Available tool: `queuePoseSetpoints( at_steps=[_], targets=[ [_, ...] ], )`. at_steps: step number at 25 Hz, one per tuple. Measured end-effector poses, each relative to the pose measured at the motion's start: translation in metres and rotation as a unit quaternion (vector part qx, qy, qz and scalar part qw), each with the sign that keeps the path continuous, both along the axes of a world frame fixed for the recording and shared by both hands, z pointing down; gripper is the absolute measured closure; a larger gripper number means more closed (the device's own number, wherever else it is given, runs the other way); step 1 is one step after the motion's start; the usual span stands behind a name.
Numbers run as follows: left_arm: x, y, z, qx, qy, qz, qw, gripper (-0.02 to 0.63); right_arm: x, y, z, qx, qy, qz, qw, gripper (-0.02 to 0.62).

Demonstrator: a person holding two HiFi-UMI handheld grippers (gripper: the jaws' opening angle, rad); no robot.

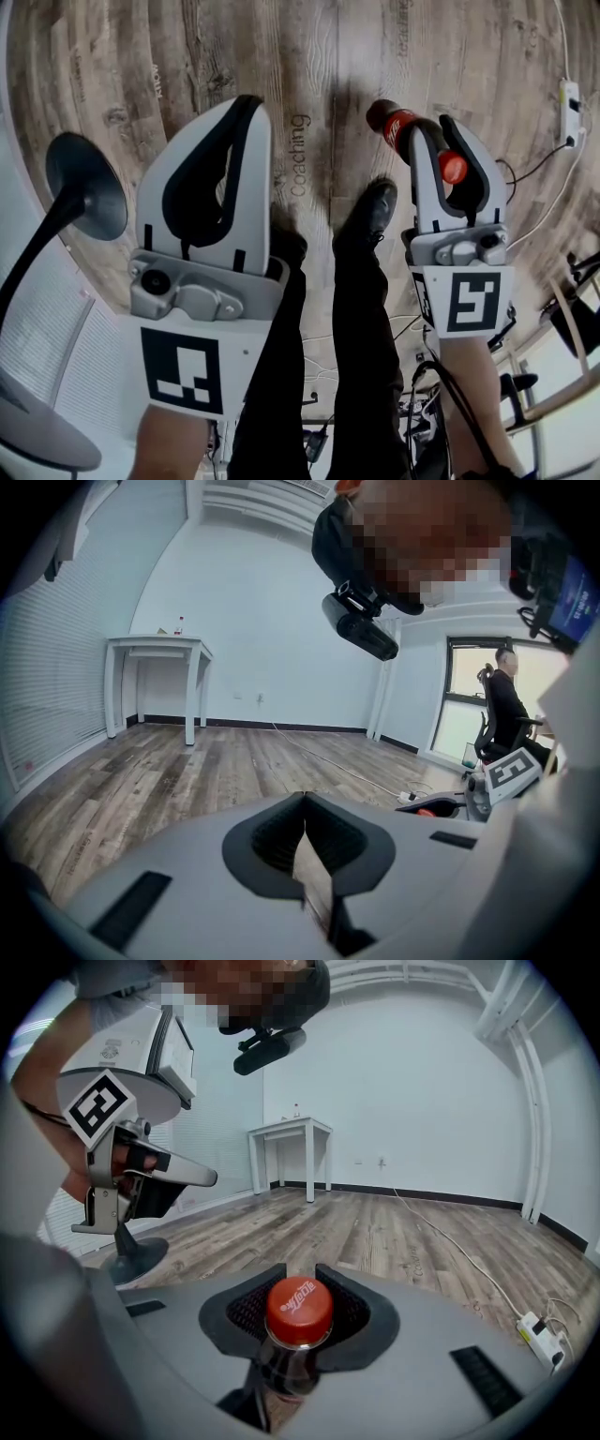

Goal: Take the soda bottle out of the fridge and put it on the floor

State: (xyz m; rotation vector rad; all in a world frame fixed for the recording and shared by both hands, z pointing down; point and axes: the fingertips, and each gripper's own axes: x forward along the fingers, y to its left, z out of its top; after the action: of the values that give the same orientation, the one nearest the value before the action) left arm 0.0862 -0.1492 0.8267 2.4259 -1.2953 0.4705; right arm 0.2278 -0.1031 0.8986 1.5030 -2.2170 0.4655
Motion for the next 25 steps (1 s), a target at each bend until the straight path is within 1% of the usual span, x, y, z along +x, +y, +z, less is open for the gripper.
queuePoseSetpoints(
  at_steps=[7, 15, 18, 25],
  targets=[
    [0.007, -0.002, 0.004, 0.0, 0.003, 0.005, 1.0, 0.589, 0.009, 0.002, 0.013, -0.009, 0.011, 0.001, 1.0, 0.485],
    [-0.006, -0.002, 0.013, 0.001, -0.007, 0.0, 1.0, 0.589, 0.01, 0.008, 0.032, -0.019, 0.019, 0.001, 1.0, 0.485],
    [-0.008, 0.0, 0.016, 0.002, -0.009, 0.0, 1.0, 0.589, 0.01, 0.009, 0.037, -0.016, 0.022, 0.003, 1.0, 0.486],
    [-0.011, 0.006, 0.022, -0.003, -0.013, 0.001, 0.9999, 0.589, 0.013, 0.021, 0.055, -0.038, 0.03, 0.0, 0.999, 0.486]
  ],
)
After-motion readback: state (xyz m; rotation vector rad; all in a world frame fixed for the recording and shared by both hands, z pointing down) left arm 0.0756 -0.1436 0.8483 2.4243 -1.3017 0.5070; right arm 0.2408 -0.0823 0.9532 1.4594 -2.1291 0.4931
